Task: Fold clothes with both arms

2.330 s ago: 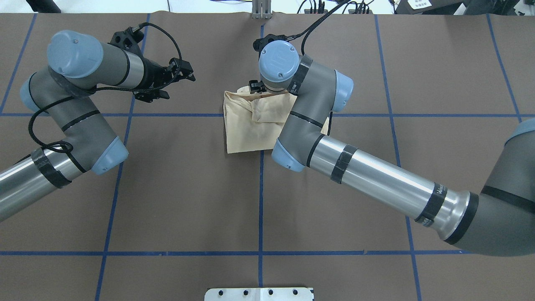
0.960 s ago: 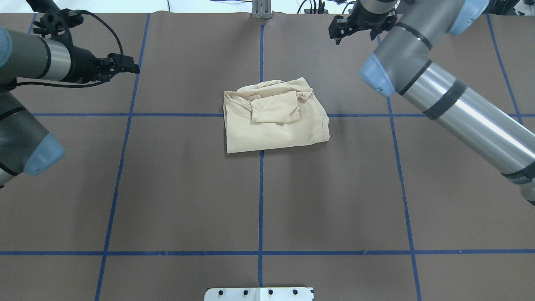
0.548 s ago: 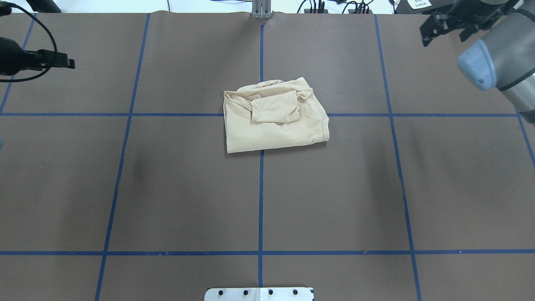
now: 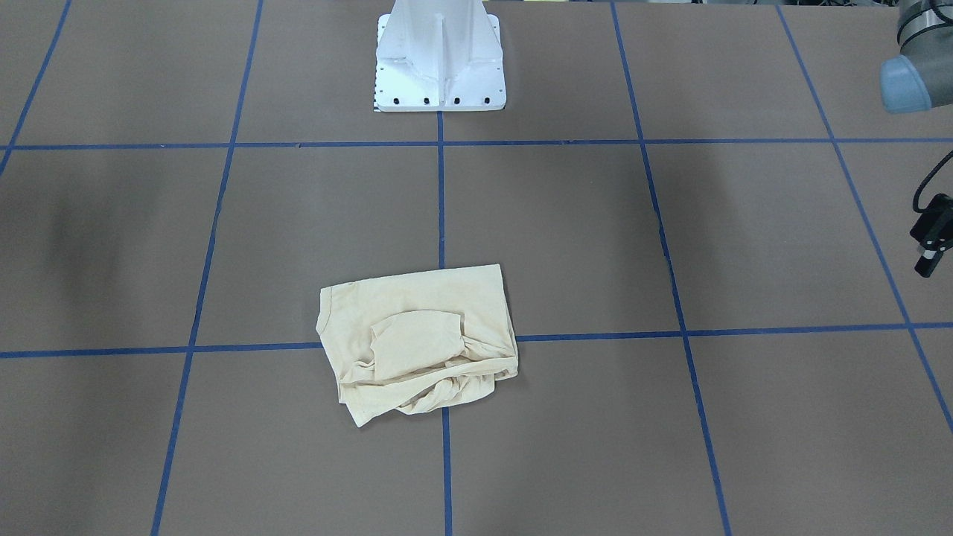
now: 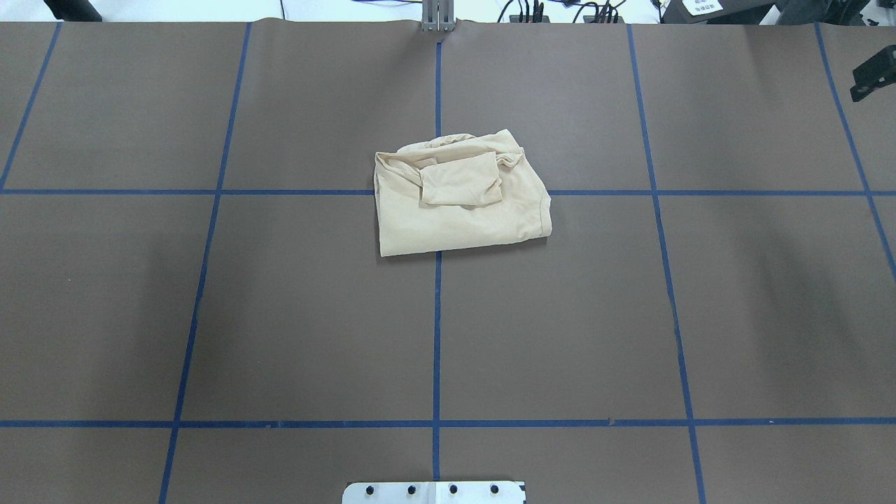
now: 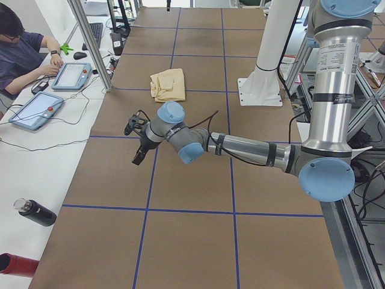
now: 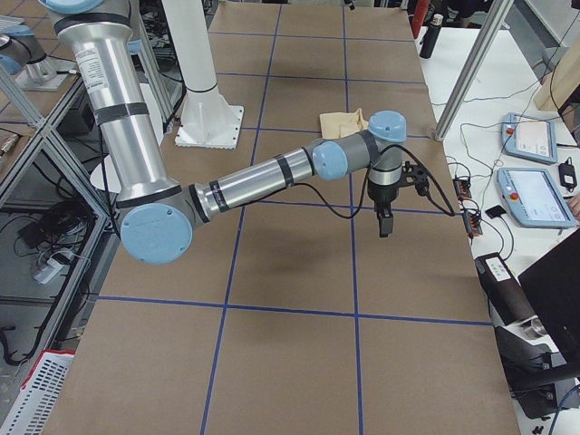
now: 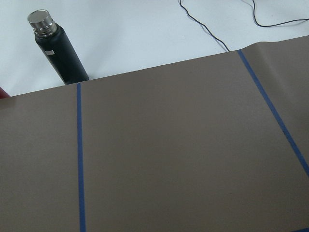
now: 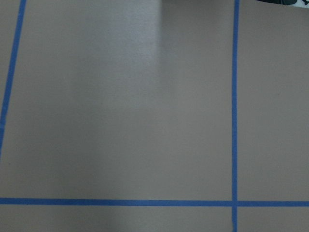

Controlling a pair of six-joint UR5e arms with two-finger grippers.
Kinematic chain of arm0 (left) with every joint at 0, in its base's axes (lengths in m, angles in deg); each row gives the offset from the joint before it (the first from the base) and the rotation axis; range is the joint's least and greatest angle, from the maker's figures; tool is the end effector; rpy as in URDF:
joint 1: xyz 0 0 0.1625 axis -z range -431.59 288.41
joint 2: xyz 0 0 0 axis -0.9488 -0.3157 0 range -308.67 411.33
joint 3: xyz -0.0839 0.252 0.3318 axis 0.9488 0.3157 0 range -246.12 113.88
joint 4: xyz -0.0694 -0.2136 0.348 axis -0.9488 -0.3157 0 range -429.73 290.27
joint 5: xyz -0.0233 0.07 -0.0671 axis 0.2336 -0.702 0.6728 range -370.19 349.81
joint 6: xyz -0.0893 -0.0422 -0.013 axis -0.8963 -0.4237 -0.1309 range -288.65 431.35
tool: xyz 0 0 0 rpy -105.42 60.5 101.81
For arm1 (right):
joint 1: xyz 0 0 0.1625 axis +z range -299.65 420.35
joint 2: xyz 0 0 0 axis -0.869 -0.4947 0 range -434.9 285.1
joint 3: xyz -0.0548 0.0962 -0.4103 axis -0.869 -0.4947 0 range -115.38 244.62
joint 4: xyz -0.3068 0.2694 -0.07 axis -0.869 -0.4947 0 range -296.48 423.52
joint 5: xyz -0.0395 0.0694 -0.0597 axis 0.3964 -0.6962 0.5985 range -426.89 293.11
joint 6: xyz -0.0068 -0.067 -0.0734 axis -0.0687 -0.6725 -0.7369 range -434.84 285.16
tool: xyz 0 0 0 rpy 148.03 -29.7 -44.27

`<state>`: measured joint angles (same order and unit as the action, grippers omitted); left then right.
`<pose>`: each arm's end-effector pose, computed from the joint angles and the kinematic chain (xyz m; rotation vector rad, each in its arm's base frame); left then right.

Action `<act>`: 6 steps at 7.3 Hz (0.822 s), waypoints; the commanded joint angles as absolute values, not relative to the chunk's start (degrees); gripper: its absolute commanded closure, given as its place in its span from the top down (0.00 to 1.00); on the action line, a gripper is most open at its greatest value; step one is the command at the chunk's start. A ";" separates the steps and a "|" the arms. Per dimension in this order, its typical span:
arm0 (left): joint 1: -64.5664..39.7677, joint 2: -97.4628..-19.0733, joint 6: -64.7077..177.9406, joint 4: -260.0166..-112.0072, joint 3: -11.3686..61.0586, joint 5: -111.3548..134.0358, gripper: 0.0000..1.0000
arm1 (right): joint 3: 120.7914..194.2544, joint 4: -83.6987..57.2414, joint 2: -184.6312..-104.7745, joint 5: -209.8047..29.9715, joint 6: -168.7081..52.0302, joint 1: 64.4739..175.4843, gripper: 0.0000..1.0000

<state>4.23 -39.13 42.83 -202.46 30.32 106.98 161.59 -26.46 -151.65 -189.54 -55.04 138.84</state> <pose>0.0433 -0.5303 0.5219 0.6283 0.7213 -0.0256 -0.0392 -0.5920 0.4848 0.1788 -0.6353 0.0389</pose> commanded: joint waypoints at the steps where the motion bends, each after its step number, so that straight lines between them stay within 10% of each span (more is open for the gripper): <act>1: 5.31 -38.14 43.66 -203.15 25.85 107.66 0.99 | 160.17 -22.09 -156.61 -190.90 -55.33 141.11 1.00; 6: 13.20 -34.54 61.43 -189.69 28.24 111.62 0.99 | 146.56 -24.19 -156.72 -198.81 -76.46 151.74 1.00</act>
